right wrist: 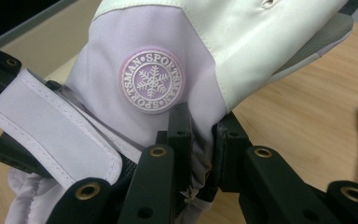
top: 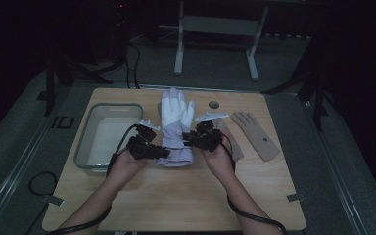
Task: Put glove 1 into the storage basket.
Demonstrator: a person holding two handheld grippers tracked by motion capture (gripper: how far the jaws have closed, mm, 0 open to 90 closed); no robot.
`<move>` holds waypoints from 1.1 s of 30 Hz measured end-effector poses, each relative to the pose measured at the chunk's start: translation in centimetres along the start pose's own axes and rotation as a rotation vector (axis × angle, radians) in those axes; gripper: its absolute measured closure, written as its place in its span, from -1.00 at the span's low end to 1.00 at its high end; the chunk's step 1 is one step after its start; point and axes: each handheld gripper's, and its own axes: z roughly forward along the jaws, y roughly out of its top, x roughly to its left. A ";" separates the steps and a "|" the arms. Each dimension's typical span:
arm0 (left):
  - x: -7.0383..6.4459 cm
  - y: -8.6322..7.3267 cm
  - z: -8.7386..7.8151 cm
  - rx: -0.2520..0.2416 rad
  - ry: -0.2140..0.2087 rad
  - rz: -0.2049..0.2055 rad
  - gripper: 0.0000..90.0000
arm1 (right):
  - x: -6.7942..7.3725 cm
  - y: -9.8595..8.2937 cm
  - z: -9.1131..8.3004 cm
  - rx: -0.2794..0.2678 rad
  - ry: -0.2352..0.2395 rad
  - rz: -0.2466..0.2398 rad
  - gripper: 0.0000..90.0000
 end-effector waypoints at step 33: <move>12.5 -5.6 -11.7 0.145 0.104 -0.112 0.66 | 12.7 9.0 13.1 0.049 0.091 -0.068 0.76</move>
